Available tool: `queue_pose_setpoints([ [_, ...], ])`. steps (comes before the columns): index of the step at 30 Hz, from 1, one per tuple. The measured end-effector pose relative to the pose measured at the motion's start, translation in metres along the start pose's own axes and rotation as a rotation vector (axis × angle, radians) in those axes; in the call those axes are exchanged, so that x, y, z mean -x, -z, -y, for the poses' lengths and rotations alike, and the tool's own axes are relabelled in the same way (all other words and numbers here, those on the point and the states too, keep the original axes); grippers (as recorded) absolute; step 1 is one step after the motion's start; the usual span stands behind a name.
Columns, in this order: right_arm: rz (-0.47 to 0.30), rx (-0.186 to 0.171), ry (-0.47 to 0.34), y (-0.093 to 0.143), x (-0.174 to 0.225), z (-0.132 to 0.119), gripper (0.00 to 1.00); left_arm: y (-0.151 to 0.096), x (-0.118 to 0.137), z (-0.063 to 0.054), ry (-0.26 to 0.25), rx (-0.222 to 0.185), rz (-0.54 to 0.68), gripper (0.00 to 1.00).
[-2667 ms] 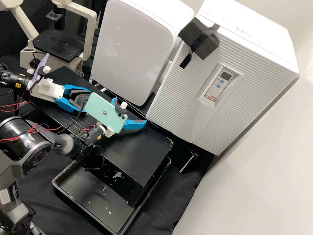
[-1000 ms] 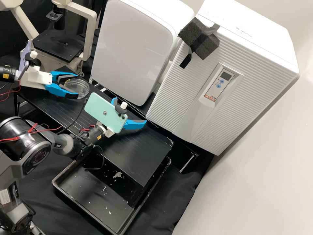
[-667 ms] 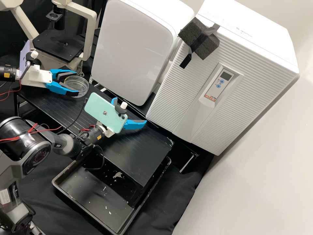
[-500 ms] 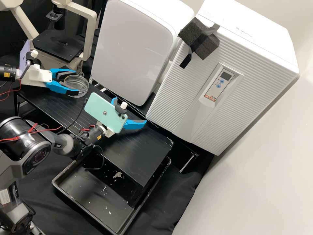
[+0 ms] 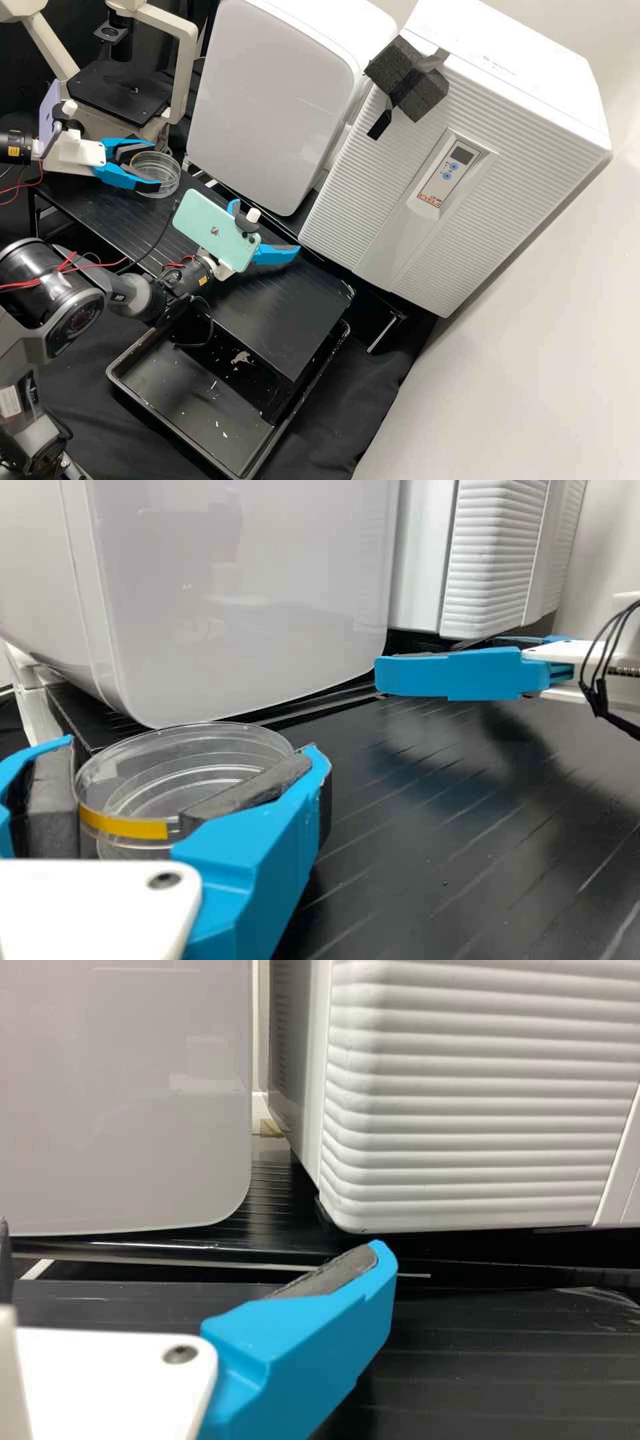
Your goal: Place the petri dish on the microscope
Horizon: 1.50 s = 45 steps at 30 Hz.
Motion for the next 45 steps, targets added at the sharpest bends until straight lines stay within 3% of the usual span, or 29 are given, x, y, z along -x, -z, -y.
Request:
queue_pose_setpoints([
  [8,0.0,0.0,0.0,0.0,0.0,0.0,1.0,-0.0001,0.0044,0.0044,0.004,0.044,0.009,0.0],
  [20,0.0,0.0,0.0,0.0,0.0,0.0,1.0,-0.0004,0.006,0.0062,0.008,0.046,0.012,0.0],
  [21,0.0,0.0,0.0,0.0,0.0,0.0,1.0,-0.0004,0.006,0.0062,0.008,0.046,0.012,1.0],
  [36,0.0,0.0,0.0,0.0,0.0,0.0,1.0,-0.0041,0.0063,0.008,0.03,0.011,0.051,1.0],
  [45,0.0,0.0,0.0,0.0,0.0,0.0,1.0,-0.0041,0.0063,0.008,0.03,0.011,0.051,1.0],
])
